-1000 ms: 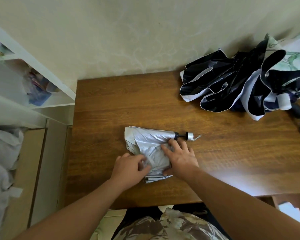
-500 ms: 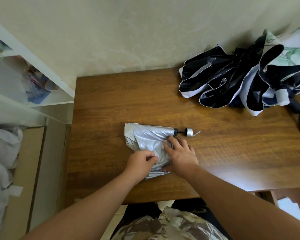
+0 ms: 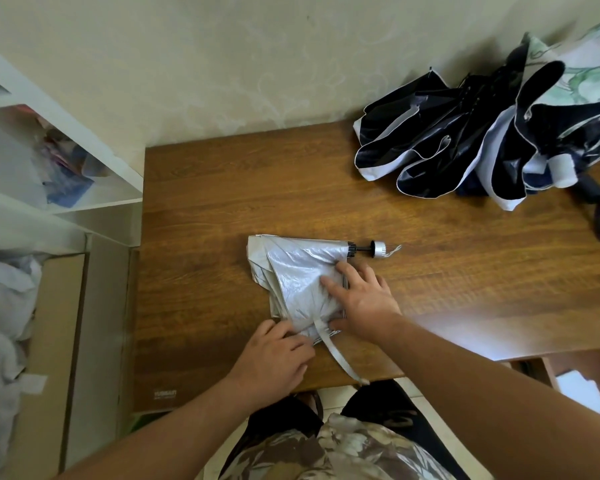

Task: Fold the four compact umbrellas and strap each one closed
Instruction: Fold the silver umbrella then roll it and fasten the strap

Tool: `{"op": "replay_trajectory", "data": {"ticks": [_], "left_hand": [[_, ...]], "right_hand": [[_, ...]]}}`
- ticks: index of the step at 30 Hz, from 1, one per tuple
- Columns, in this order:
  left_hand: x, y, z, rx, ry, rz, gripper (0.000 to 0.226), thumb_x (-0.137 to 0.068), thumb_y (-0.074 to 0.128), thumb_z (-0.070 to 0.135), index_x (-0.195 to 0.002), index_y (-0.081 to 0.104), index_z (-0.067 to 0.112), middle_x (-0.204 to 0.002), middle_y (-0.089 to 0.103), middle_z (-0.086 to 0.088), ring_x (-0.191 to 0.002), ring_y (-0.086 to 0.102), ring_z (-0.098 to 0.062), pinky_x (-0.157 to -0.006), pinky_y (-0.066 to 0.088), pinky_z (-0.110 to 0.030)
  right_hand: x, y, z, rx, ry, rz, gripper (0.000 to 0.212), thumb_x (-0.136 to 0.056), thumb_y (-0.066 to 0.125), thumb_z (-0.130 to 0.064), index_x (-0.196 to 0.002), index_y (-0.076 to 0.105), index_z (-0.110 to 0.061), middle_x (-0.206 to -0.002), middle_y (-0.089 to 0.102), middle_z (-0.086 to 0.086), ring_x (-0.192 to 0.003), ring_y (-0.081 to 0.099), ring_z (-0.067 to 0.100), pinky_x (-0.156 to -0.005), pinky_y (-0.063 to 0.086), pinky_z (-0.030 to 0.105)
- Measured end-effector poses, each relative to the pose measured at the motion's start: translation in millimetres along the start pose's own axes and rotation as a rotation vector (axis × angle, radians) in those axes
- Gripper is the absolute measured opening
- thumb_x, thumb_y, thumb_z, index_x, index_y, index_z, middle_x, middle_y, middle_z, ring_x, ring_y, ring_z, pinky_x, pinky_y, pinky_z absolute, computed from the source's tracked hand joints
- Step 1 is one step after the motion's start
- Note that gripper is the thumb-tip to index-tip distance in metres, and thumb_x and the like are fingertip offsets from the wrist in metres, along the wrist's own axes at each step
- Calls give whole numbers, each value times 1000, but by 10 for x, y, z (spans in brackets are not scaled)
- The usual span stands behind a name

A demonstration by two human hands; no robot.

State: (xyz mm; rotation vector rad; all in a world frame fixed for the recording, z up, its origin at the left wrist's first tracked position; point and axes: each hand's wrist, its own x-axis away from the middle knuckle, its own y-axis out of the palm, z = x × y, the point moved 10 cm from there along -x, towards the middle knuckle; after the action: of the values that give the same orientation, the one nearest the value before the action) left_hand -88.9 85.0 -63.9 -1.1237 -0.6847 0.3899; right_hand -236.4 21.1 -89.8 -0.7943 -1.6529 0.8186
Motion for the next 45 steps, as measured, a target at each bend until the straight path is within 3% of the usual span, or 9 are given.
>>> {"op": "replay_trajectory", "data": {"ticks": [4, 8, 17, 19, 21, 23, 28, 36, 45], "left_hand": [[-147, -341, -144, 48, -92, 72, 29, -102, 38, 47, -114, 62, 36, -110, 65, 15, -112, 51, -15, -101, 39, -39], [-667, -796, -293, 126, -170, 274, 43, -100, 54, 32, -140, 60, 21, -136, 58, -1, -128, 50, -22, -108, 45, -41], [-756, -190, -609, -18, -316, -101, 70, -108, 49, 45, -166, 11, 43, -164, 16, -1, -150, 19, -27, -125, 26, -44], [-691, -114, -635, -41, -344, -145, 72, -106, 42, 61, -164, 0, 50, -168, 5, -3, -153, 10, -30, -128, 18, -48], [-664, -55, -623, -52, -336, -179, 74, -103, 36, 69, -161, -8, 55, -169, -3, -5, -155, 2, -34, -128, 11, -51], [-630, 3, -585, -49, -326, -183, 74, -103, 32, 71, -159, -14, 57, -170, -9, -6, -157, -5, -37, -128, 2, -54], [-545, 99, -538, -64, -371, -136, 80, -102, 31, 73, -157, -24, 53, -173, -20, -7, -159, -18, -36, -128, -2, -61], [-266, 265, -481, -30, -327, -31, 74, -101, 35, 71, -164, 3, 50, -176, -14, -5, -160, -18, -36, -126, 6, -67], [99, 217, -460, -50, -212, -44, 54, -101, 35, 72, -151, 45, 53, -173, 25, 2, -154, 28, -38, -120, 30, -57]], "right_hand": [[137, 246, 17, 65, -66, -66, 76, -100, 46, -65, -157, -4, -58, -169, -27, -5, -157, -19, 35, -123, 8, 69], [190, 368, 47, 119, -62, -138, 75, -103, 40, -65, -153, -16, -61, -163, -42, -4, -153, -32, 34, -122, 1, 71], [185, 336, 91, 147, -92, -204, 78, -101, 48, -62, -154, -10, -64, -165, -38, -5, -155, -28, 33, -119, -4, 73], [186, 232, 87, 99, -90, -242, 71, -97, 50, -63, -155, 8, -63, -170, -25, -7, -158, -19, 31, -120, 0, 72], [142, -55, 52, 36, -65, -183, 52, -94, 49, -58, -145, 46, -52, -171, 17, -2, -157, 15, 32, -120, 24, 66], [34, -471, 20, -9, -27, 23, 35, -95, 47, -46, -120, 67, -32, -136, 60, 2, -130, 50, 31, -99, 49, 45], [-419, -761, -139, -50, -23, 209, 36, -98, 53, -34, -134, 53, -29, -131, 50, 5, -121, 42, 32, -93, 45, 48], [-836, -456, -17, -47, 16, 69, 48, -103, 49, -53, -147, 35, -38, -135, 34, 9, -125, 35, 34, -98, 39, 54], [-844, -441, 234, -67, 30, -31, 55, -92, 70, -51, -132, 50, -18, -133, 43, 8, -131, 39, 32, -103, 43, 50]]}}
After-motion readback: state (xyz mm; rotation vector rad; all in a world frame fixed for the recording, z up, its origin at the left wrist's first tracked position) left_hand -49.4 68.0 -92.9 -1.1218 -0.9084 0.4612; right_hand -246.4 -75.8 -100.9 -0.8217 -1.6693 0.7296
